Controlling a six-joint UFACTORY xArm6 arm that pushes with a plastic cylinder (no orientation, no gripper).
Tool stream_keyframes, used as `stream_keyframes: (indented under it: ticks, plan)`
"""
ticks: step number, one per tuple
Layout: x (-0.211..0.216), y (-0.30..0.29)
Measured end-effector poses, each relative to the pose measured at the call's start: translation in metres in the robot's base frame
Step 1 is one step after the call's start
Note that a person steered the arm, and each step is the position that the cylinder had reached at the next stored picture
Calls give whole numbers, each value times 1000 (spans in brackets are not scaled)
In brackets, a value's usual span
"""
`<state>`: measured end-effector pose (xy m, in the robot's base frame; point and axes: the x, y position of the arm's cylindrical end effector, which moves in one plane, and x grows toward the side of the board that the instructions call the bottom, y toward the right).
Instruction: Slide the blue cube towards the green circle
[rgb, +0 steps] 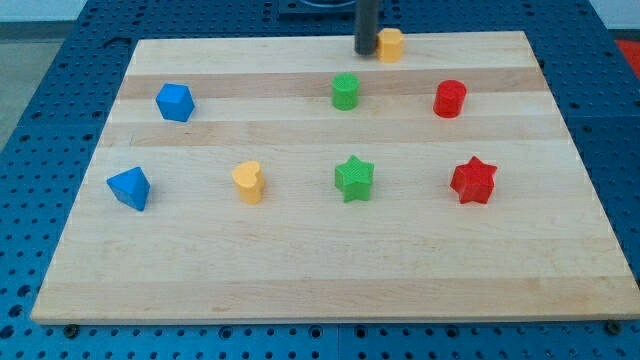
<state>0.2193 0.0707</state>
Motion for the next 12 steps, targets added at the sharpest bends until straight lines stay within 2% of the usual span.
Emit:
stream_keyframes:
  ticks: [1, 2, 3, 4, 6, 7, 8, 9, 10, 11, 12]
  plan:
    - [0, 59]
    - [0, 90]
    - [-1, 48]
    - [-1, -38]
    - [8, -247]
    - [65, -329]
    - [114, -364]
    - [146, -375]
    - [149, -338]
    - [121, -272]
    - [93, -234]
